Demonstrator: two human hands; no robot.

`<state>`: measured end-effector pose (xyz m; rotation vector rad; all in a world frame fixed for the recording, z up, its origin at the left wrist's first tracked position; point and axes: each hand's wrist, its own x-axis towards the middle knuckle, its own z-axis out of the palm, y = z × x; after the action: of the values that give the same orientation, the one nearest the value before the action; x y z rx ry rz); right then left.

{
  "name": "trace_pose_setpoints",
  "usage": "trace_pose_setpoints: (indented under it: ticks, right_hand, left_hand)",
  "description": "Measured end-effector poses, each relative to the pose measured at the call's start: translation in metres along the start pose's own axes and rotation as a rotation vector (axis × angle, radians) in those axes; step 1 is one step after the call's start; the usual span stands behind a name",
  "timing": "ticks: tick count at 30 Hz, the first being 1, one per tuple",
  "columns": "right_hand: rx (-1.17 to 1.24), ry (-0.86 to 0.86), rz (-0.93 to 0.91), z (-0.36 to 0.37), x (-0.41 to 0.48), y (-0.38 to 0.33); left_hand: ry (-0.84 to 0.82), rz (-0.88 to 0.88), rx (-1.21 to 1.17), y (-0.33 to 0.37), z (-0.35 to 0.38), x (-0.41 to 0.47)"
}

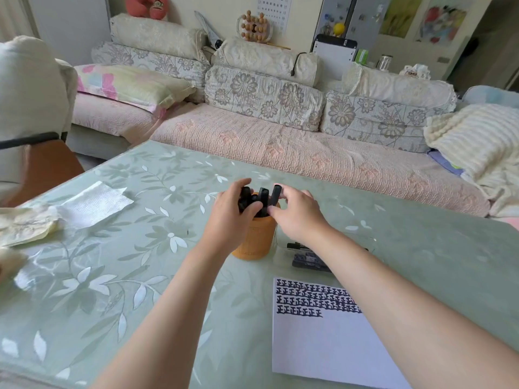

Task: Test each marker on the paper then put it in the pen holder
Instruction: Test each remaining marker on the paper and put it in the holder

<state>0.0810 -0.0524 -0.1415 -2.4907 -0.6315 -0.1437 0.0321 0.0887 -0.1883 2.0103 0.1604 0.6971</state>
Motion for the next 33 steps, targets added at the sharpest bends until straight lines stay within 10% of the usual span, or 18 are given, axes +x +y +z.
trace_pose_setpoints:
  ticks: [5,11,26,33]
  right_hand:
    - [-0.054,-0.241,-0.048,0.0,-0.002,-0.014]
    - [0.318,-0.144,-0.073,0.018,0.002,-0.008]
    - [0.054,-0.146,-0.084,-0.029,-0.021,0.053]
    - [-0.152,-0.229,0.0,-0.047,-0.044,0.098]
  left_hand:
    - [0.008,0.055,0.012,0.004,0.001,-0.004]
    - [-0.085,0.084,0.01,0.005,-0.008,-0.009]
    - [0.233,0.405,0.302,0.027,-0.014,-0.032]
    - [-0.249,0.431,0.259,0.026,0.014,-0.073]
